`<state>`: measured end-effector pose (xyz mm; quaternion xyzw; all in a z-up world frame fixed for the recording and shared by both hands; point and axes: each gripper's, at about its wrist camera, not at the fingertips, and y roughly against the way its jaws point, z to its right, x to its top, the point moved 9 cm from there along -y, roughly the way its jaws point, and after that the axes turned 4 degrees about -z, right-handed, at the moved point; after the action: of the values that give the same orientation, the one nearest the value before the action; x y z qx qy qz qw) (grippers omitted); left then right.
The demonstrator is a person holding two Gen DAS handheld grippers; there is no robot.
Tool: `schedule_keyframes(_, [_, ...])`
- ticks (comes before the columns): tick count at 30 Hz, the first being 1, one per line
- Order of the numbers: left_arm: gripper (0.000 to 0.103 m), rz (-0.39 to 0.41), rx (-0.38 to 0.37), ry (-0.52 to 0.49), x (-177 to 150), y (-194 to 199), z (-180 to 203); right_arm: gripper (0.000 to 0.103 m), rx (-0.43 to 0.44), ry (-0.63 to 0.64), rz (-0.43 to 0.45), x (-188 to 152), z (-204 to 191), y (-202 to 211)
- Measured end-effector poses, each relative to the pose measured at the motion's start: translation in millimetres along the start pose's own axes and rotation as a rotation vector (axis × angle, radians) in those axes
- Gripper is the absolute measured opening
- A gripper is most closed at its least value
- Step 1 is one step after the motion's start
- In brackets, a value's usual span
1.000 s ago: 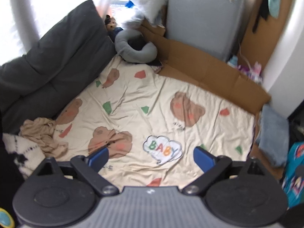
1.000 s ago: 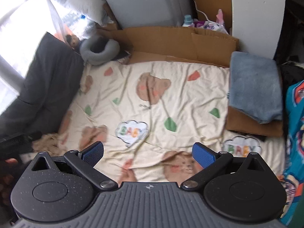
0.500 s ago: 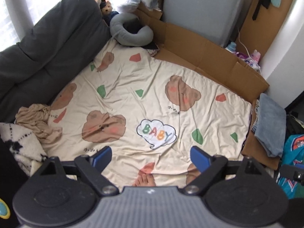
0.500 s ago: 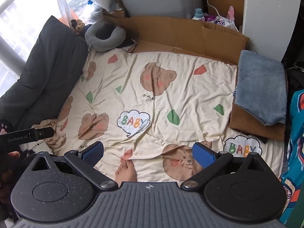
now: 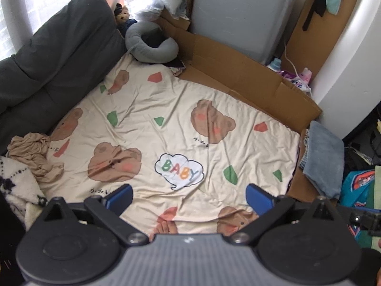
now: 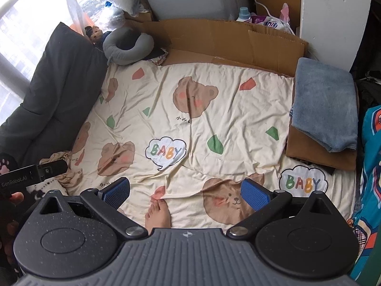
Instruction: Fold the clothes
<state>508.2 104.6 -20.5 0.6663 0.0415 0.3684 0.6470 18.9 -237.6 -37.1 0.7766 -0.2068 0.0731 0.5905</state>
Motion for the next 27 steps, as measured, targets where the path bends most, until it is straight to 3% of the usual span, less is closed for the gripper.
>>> schedule_keyframes(7, [0.102,0.021,0.01,-0.028,-3,5,6,0.103,-0.048,0.022,0.009,1,0,1])
schedule_keyframes(27, [0.099,0.036,0.011,-0.032,-9,11,6,0.103,-0.061,0.025,0.023,0,7,7])
